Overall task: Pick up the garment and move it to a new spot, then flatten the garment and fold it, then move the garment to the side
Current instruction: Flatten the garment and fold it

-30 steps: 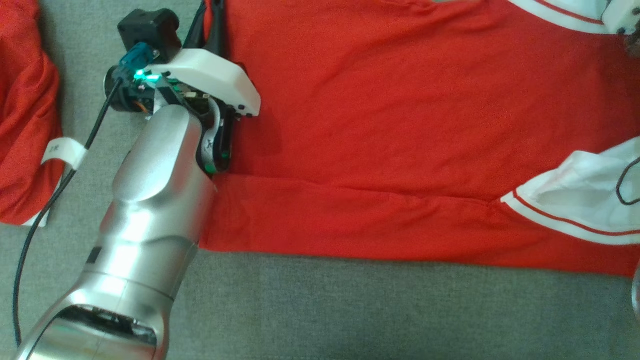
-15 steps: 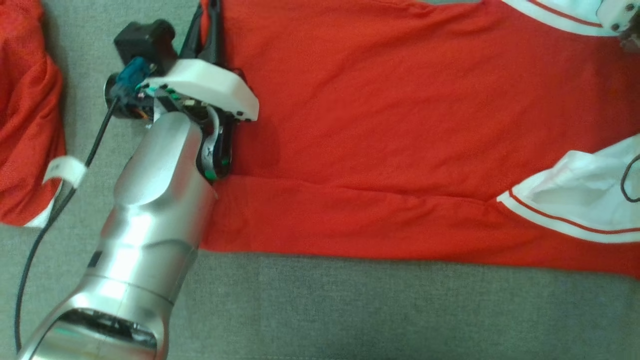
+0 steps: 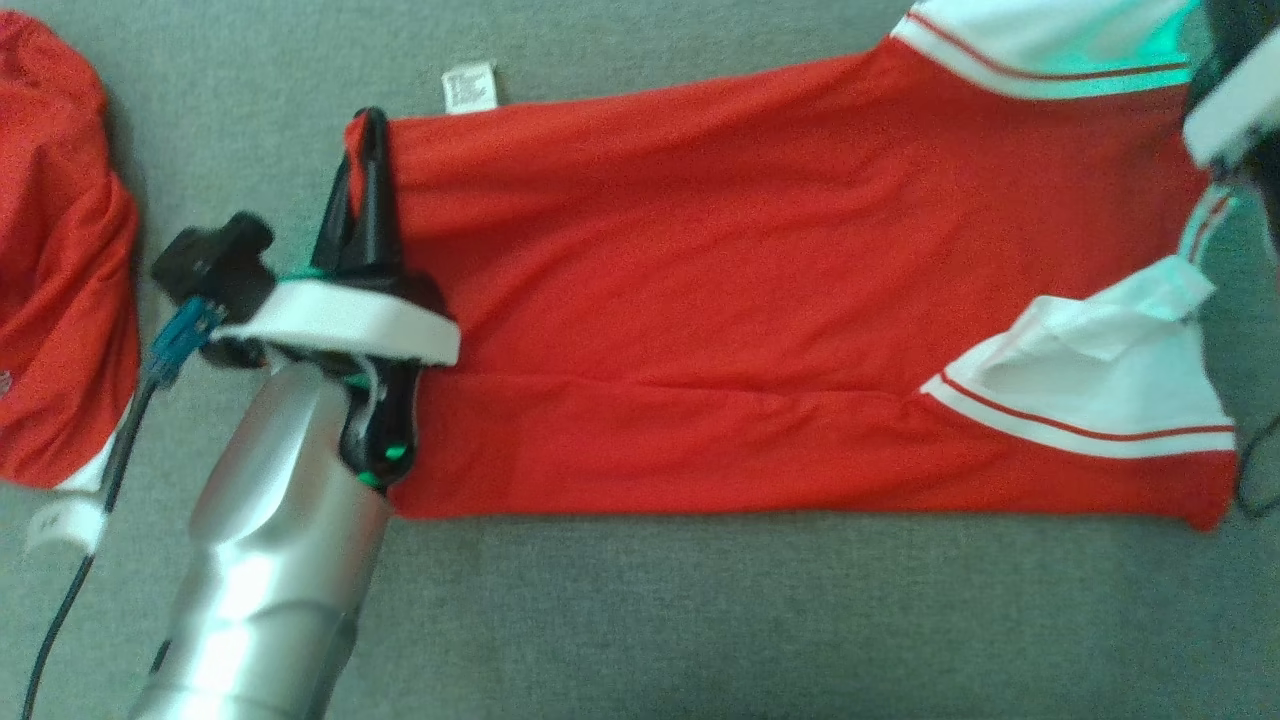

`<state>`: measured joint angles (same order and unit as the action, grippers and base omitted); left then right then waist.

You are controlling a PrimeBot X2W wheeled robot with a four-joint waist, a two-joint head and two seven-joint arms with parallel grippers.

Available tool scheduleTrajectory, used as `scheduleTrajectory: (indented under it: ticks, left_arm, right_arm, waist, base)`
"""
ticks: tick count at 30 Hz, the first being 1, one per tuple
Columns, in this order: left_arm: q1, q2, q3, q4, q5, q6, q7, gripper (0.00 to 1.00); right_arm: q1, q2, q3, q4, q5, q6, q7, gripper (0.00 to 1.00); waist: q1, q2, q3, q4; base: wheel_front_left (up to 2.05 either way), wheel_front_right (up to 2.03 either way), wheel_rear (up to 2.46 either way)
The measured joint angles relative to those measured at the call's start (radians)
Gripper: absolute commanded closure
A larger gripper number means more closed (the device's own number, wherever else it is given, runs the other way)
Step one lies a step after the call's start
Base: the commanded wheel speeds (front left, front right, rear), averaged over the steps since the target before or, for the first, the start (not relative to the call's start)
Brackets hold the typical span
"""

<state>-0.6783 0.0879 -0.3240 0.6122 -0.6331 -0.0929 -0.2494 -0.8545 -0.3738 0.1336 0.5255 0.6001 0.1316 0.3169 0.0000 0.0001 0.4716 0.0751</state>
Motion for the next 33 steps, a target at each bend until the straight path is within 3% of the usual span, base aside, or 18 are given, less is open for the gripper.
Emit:
scheduleTrajectory:
  ticks: [7,15,24,25,26,27,28,29,33]
  left_arm:
    - [0.132,0.040,0.047,-0.133,0.030,-0.024,-0.003,1.00]
    - [0.218,0.069,0.049,-0.146,0.075,-0.032,-0.003,1.00]
    - [0.249,0.081,0.049,-0.132,0.110,-0.032,-0.003,1.00]
    - [0.257,0.081,0.049,-0.127,0.114,-0.032,-0.003,0.94]
    - [0.264,0.081,0.049,-0.121,0.115,-0.032,-0.003,0.67]
    - [0.270,0.081,0.050,-0.117,0.118,-0.032,-0.003,0.08]
    - [0.278,0.081,0.051,-0.112,0.123,-0.032,-0.003,0.08]
    - [0.286,0.080,0.055,-0.107,0.124,-0.032,-0.003,0.00]
    - [0.332,0.062,0.127,-0.104,0.154,-0.030,-0.003,0.00]
  right_arm:
    - [0.279,0.016,-0.122,-0.273,-0.014,0.000,0.068,1.00]
    - [0.617,0.177,-0.265,-0.607,-0.098,0.000,0.243,1.00]
    - [0.775,0.274,-0.296,-0.776,-0.162,0.000,0.364,1.00]
    - [0.790,0.275,-0.297,-0.780,-0.170,0.000,0.373,1.00]
    - [0.805,0.276,-0.297,-0.784,-0.173,0.000,0.388,0.79]
    - [0.820,0.278,-0.297,-0.787,-0.178,0.000,0.405,0.00]
    - [0.837,0.283,-0.299,-0.790,-0.184,0.000,0.418,0.00]
    - [0.852,0.289,-0.303,-0.795,-0.191,0.000,0.422,0.00]
    - [0.866,0.303,-0.323,-0.808,-0.219,0.000,0.380,0.00]
  waist:
    - [-0.0001,0.0000,-0.063,-0.038]
    - [-0.0001,0.0000,-0.101,-0.084]
    - [-0.0001,0.0000,-0.122,-0.112]
    - [-0.0001,0.0000,-0.127,-0.113]
    - [-0.0001,0.0000,-0.132,-0.114]
    - [-0.0001,0.0000,-0.137,-0.114]
    - [0.0000,0.0000,-0.144,-0.115]
    - [-0.0001,0.0000,-0.151,-0.115]
    - [0.0000,0.0000,-0.192,-0.112]
  base:
    - [0.00,0.00,0.00]
    - [0.00,0.00,0.00]
    - [0.00,0.00,0.00]
    - [0.00,0.00,0.00]
    - [0.00,0.00,0.00]
    - [0.00,0.00,0.00]
    - [0.00,0.00,0.00]
    - [0.00,0.00,0.00]
    - [0.00,0.00,0.00]
